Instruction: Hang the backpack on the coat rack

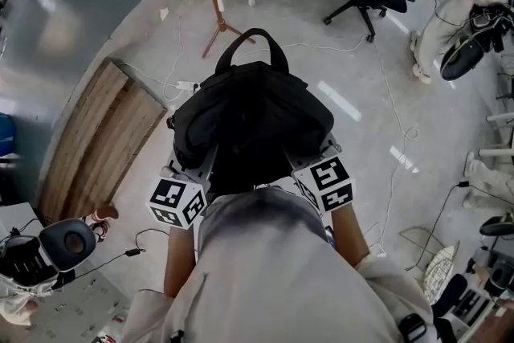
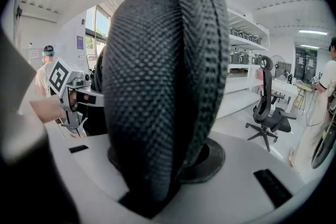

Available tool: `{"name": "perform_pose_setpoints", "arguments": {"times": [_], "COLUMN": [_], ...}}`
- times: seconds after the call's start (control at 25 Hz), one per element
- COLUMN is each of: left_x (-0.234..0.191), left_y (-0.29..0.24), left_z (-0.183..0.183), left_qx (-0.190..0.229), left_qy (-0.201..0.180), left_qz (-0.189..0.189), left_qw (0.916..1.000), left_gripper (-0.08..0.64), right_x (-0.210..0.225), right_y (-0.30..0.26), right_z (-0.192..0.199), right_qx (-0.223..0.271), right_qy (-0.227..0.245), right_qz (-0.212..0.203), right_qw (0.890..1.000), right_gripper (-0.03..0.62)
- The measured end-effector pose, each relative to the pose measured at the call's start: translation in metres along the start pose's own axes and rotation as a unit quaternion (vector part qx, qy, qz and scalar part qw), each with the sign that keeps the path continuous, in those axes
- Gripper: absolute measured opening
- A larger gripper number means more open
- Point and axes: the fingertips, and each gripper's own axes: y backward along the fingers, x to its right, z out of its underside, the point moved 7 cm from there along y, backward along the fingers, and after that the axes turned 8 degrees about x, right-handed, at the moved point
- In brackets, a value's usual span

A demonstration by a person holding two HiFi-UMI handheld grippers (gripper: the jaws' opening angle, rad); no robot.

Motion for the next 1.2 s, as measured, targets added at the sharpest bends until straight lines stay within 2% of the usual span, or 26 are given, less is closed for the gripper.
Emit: {"name": "perform_pose_setpoints", "arguments": {"times": [0.44,1.0,1.2], "left_x": [-0.087,-0.214,-0.250], "left_y": [-0.051,-0.103,-0.118], "left_z": [-0.044,-0.099,-0.119], "left_qx": [0.002,0.006,0.015], "left_qy": [0.000,0.020,0.010], "left_qz": [0.003,0.017,0.023], "left_qw": [1.0000,0.9996,0.9996], "left_gripper": [0.069,0.071,0.071], "right_x": [0.027,0.043,0.049], "right_y": [-0.089,-0.212,-0.249], "right_z": [-0.055,-0.128,-0.153], "right_qx": [-0.005,-0.012,-0.004], "right_qy": [-0.001,-0.001,0.001], "right_qz": [-0.002,0.008,0.006], "right_qw": [1.000,1.000,1.000], "right_gripper": [0.141,0.143,0.144]}}
